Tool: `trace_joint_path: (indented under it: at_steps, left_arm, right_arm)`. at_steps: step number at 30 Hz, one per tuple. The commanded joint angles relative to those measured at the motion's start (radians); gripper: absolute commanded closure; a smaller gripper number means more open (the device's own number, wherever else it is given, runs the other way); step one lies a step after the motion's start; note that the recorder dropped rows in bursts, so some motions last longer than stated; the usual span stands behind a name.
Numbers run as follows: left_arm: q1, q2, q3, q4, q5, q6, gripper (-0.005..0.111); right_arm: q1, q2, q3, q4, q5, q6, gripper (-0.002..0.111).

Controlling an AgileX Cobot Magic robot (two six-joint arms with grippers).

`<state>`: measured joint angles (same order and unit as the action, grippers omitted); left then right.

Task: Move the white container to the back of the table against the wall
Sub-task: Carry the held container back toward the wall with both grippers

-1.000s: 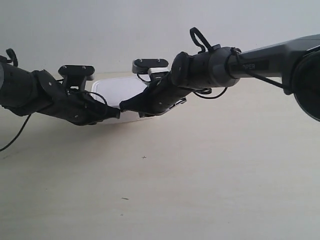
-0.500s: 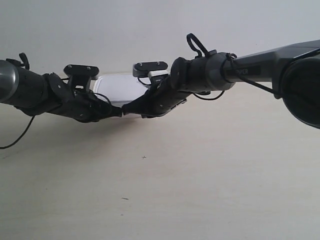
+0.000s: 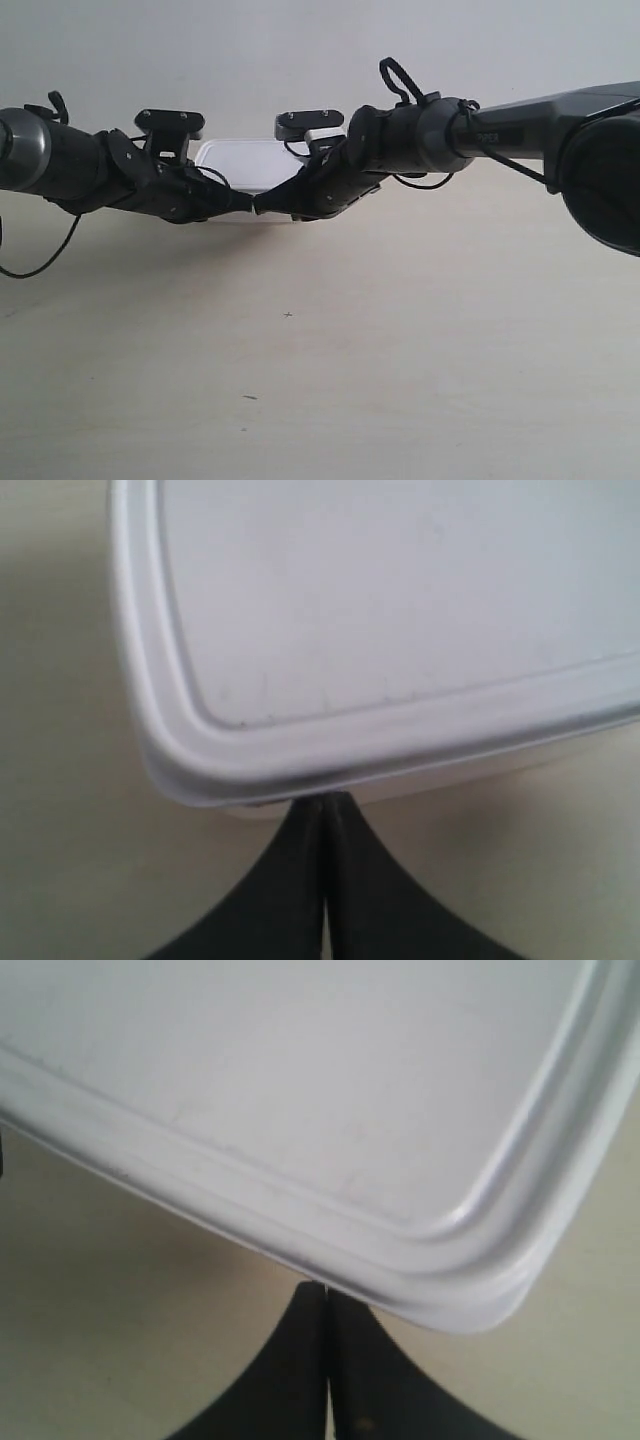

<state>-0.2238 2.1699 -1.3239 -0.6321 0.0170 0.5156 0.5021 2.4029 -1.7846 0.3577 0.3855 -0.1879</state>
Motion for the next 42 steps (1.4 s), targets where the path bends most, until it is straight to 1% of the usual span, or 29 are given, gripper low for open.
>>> trace_joint_path:
  at_steps: [1, 10, 18, 42]
  left_arm:
    - [-0.005, 0.016, -0.027, 0.004, -0.004, 0.004, 0.107]
    - [-0.003, 0.057, -0.056, 0.029, -0.023, 0.004, 0.107]
    - [0.011, 0.077, -0.107, 0.052, -0.017, 0.007, 0.107]
    - [0.018, 0.145, -0.217, 0.092, 0.003, 0.005, 0.107]
  right_arm:
    - [-0.001, 0.028, -0.054, -0.002, 0.005, 0.005, 0.108]
    - [-0.020, 0.046, -0.107, -0.033, 0.026, 0.016, 0.108]
    - [-0.051, 0.057, -0.107, -0.041, 0.022, 0.033, 0.108]
    - [-0.051, 0.057, -0.107, -0.052, -0.118, 0.031, 0.108]
